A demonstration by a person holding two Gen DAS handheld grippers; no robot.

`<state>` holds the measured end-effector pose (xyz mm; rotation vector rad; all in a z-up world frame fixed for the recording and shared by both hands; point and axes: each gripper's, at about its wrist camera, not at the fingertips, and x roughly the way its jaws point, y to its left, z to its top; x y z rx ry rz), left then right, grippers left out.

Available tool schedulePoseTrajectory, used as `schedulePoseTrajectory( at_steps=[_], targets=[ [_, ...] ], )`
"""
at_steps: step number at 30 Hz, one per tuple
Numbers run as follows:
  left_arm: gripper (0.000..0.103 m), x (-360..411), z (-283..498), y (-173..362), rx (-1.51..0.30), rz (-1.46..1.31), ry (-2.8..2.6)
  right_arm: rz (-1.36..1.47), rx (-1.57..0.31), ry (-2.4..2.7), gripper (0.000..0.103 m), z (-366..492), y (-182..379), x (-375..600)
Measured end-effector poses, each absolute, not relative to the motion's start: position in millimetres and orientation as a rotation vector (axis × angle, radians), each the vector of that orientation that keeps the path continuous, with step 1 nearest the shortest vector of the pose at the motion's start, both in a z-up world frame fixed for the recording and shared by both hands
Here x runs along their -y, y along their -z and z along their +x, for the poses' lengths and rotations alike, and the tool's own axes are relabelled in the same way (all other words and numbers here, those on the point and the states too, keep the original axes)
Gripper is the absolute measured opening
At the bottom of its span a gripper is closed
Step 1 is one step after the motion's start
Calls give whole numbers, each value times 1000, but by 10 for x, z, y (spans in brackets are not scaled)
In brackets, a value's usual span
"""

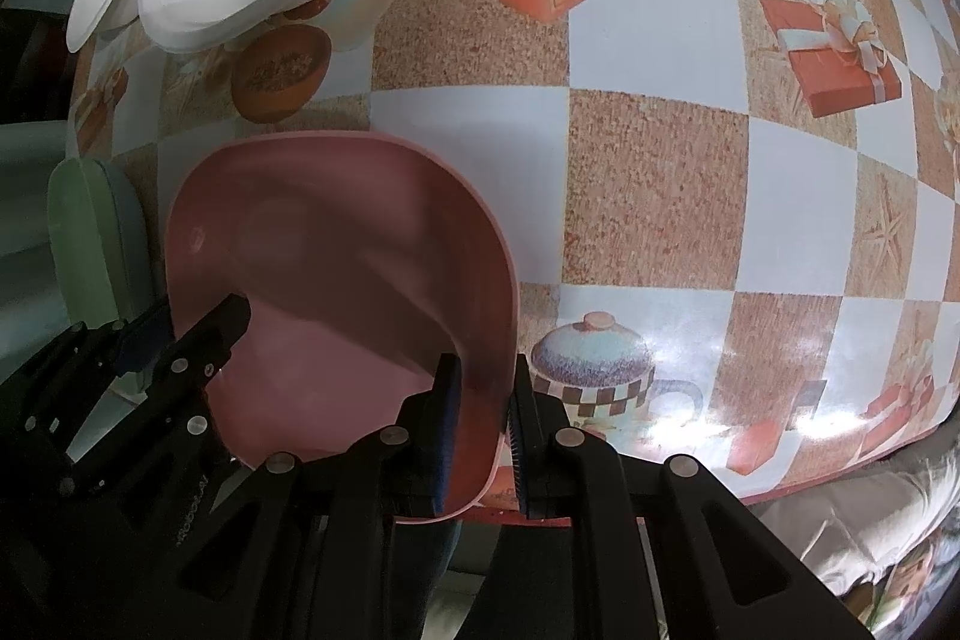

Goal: Organize plates and bowls
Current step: 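Carry the pink plate with both grippers onto the green plate stack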

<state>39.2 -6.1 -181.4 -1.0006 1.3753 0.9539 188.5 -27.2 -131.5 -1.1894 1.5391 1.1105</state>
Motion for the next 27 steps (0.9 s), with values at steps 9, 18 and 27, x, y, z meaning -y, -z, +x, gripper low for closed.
schedulePoseTrajectory(
  at_steps=[9, 18, 27],
  targets=[
    [23, 23, 357, 1766, -1372, -1017, -941, -1186, -1552, -1107, 16, 1908, 1295, 322],
    [23, -61, 355, 1452, -1338, -949, -966, -1152, -1541, -1134, 16, 1959, 1055, 272],
    [23, -239, 86, 1077, -1284, -928, -1049, -1135, -1506, -1215, 16, 1797, 708, 92]
  ],
)
